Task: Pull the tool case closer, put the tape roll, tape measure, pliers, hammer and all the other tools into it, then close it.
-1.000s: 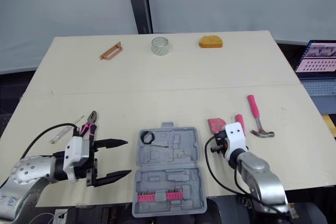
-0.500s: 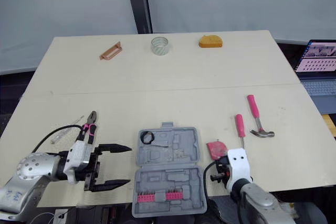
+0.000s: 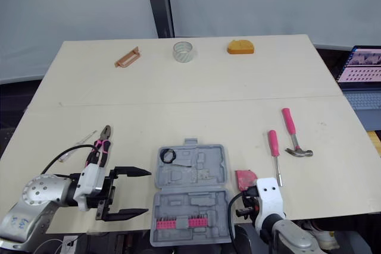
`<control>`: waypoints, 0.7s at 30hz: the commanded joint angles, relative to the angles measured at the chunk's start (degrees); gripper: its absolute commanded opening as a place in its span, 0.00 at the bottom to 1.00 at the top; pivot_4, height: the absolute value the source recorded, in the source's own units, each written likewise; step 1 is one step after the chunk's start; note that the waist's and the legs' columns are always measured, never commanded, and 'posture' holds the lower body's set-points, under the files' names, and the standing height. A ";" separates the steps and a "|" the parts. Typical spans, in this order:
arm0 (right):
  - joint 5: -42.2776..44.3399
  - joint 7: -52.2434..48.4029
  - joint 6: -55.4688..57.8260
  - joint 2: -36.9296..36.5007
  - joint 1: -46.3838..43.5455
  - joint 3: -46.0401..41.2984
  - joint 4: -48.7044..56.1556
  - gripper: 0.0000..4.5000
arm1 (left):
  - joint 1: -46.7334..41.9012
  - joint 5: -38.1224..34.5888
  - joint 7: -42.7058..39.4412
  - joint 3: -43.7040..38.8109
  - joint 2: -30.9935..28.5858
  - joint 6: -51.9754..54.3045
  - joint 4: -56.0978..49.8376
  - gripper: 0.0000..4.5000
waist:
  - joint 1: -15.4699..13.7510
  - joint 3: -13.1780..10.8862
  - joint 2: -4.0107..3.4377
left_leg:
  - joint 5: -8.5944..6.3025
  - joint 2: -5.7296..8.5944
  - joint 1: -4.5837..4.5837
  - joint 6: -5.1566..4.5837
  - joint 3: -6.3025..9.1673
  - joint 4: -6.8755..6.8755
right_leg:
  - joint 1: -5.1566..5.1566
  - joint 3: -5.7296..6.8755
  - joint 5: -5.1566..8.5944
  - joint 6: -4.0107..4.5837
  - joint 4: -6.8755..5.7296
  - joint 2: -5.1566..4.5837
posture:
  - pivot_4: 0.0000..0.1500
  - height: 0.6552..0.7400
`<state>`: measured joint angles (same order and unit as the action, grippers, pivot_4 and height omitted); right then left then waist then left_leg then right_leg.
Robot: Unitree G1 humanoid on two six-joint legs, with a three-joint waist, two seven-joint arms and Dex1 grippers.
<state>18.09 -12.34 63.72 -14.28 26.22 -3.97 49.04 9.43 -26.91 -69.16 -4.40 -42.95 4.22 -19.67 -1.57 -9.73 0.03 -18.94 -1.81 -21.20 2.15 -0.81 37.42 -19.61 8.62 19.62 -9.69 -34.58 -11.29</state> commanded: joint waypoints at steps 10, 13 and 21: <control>1.90 -1.25 -1.96 -2.32 4.85 1.71 0.63 0.03 | 1.94 0.15 -0.47 -0.38 -0.08 -2.42 0.02 1.00 | 0.18 0.02 0.03 | 0.00 0.00 0.04 0.00 -0.02 -0.02 | 0.01 -0.01 0.00 0.00 0.01 0.00 | 1.00 1.00; 1.92 -1.11 -2.73 -2.39 4.84 2.03 0.10 0.03 | 1.82 0.16 -0.36 -0.33 -0.10 -2.45 0.14 1.00 | 0.19 0.02 0.04 | 0.00 0.00 0.04 0.00 -0.02 -0.01 | 0.01 -0.01 0.00 0.00 0.01 0.00 | 1.00 1.00; 2.17 -0.89 -3.05 -2.21 4.23 2.23 -0.88 0.18 | 2.05 0.42 0.23 -0.37 -0.02 -2.48 -0.17 1.00 | 0.22 0.03 0.05 | 0.00 -0.01 0.04 0.00 -0.02 -0.01 | 0.01 -0.01 0.00 0.00 0.01 0.00 | 1.00 1.00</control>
<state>19.81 -12.99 60.17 -16.41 30.11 -2.10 48.87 10.82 -26.60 -69.13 -4.41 -42.95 2.43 -19.39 -1.35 -9.70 0.08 -18.94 -1.82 -21.15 2.15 -0.82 37.40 -19.60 8.61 19.62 -9.69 -34.57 -11.29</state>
